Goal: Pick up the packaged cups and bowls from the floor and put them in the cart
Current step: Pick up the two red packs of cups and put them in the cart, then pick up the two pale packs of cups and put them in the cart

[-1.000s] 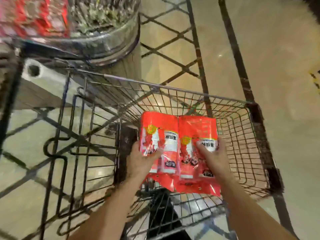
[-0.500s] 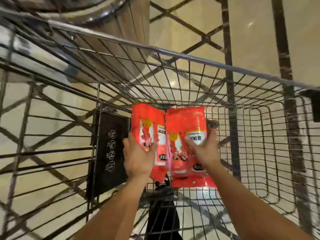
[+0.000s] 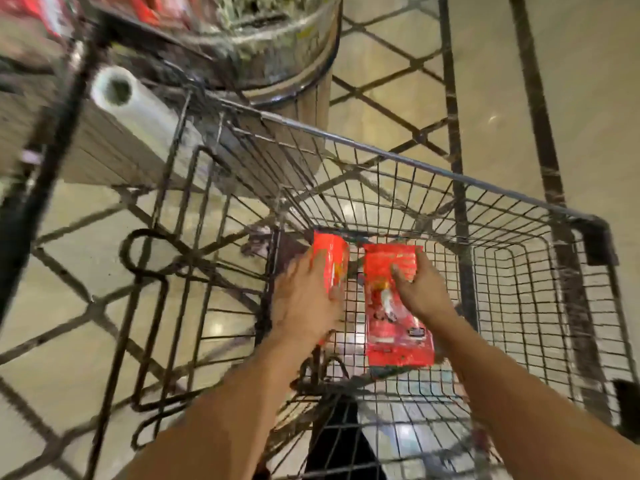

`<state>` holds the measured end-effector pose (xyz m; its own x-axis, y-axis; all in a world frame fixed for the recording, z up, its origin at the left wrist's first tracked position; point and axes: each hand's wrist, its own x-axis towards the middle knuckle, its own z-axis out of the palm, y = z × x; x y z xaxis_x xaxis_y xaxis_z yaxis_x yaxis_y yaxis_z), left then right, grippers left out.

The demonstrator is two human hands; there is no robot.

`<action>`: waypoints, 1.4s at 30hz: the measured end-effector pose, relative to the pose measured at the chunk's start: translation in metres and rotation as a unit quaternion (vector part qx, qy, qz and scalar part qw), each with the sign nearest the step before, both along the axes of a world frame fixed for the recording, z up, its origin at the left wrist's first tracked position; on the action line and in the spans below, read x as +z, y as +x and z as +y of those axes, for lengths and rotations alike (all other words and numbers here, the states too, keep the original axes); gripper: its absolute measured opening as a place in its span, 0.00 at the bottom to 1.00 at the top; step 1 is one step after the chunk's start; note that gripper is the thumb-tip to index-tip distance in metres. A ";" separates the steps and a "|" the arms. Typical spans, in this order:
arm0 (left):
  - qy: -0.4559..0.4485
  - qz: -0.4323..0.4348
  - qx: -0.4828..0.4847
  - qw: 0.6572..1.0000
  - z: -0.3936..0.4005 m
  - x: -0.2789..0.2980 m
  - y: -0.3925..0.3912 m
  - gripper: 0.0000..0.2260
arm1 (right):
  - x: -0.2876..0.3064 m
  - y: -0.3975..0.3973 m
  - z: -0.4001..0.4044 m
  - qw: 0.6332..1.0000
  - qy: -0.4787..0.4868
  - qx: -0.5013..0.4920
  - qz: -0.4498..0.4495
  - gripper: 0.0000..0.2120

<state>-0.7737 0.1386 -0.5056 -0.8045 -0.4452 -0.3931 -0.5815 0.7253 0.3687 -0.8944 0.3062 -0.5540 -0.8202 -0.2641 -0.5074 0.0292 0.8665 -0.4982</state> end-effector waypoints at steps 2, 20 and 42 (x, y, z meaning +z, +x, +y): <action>-0.052 0.039 -0.044 0.997 -0.030 0.042 0.011 0.30 | 0.047 0.011 -0.022 0.996 0.006 0.056 0.071 0.36; -0.347 0.151 0.136 0.915 -0.370 0.363 0.392 0.30 | 0.378 0.276 -0.427 0.775 -0.157 0.411 0.453 0.37; -0.371 0.024 0.517 0.771 -0.710 0.343 0.887 0.30 | 0.387 0.703 -0.972 0.589 -0.288 0.650 0.384 0.34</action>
